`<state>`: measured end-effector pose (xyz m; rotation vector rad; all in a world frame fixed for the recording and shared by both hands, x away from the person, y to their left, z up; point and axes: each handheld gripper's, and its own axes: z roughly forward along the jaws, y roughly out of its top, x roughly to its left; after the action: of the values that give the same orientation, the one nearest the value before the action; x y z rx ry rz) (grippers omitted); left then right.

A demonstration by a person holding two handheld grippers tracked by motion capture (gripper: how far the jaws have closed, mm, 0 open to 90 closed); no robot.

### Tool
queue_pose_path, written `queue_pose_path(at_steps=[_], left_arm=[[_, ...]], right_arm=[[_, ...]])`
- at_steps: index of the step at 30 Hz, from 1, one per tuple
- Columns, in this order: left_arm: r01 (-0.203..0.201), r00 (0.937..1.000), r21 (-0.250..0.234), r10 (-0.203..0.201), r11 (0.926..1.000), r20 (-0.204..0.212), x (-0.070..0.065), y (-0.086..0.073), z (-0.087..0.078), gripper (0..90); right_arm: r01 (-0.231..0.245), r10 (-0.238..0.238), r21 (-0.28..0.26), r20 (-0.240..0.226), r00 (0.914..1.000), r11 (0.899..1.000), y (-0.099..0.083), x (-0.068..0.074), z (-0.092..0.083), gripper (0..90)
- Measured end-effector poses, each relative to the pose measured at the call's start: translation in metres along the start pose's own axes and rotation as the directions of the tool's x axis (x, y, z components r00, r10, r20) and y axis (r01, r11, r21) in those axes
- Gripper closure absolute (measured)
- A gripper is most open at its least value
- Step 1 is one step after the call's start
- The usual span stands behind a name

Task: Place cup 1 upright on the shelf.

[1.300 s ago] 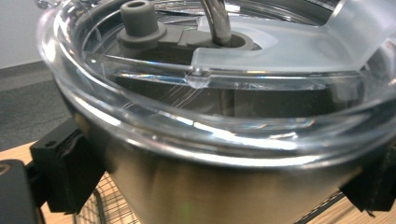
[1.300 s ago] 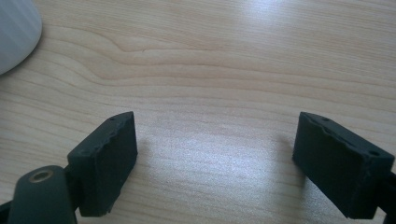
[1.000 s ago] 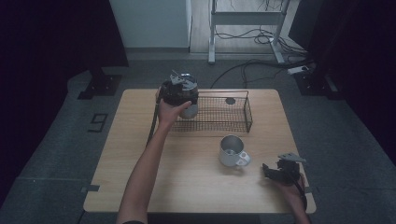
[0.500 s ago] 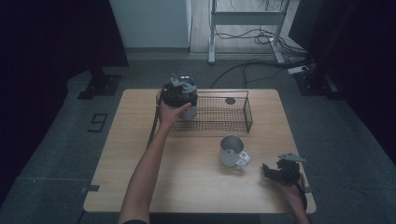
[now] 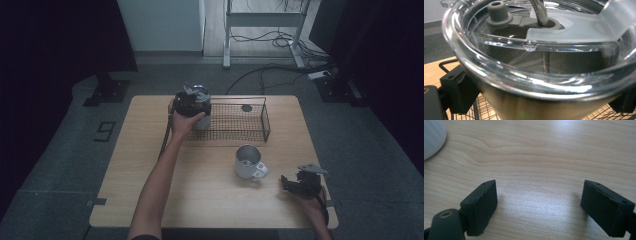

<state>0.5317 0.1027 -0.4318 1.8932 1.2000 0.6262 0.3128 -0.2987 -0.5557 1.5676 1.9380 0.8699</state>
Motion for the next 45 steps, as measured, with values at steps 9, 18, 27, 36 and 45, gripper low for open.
queue_pose_path(at_steps=[9, 18, 27, 36, 45], left_arm=[[0.0, 1.0, 0.029, 0.0, 0.9996, 0.003, -0.002, -0.007, 0.01, 4.2], [-0.009, 1.0, 0.049, 0.01, 0.9987, -0.002, -0.008, -0.011, 0.015, 4.2], [0.001, 0.9998, 0.065, 0.0, 0.9979, -0.02, -0.009, -0.017, 0.021, 4.2], [0.012, 0.9996, 0.05, -0.01, 0.9987, -0.026, -0.011, -0.023, 0.018, 4.0], [0.02, 0.9995, 0.046, -0.019, 0.9987, -0.026, -0.011, -0.028, 0.014, 3.5]], right_arm=[[-0.002, 0.002, -0.001, -0.002, 1.0, 1.0, 0.0, 0.0, 0.0, 13.4], [-0.001, 0.001, 0.0, -0.002, 1.0, 1.0, 0.0, 0.0, 0.0, 13.5], [-0.001, 0.001, -0.001, -0.002, 1.0, 1.0, 0.0, 0.0, 0.0, 13.4], [-0.001, 0.001, 0.0, -0.002, 1.0, 1.0, 0.0, 0.0, 0.0, 13.5], [-0.001, 0.001, -0.001, -0.002, 1.0, 1.0, 0.0, 0.0, 0.0, 13.4]])
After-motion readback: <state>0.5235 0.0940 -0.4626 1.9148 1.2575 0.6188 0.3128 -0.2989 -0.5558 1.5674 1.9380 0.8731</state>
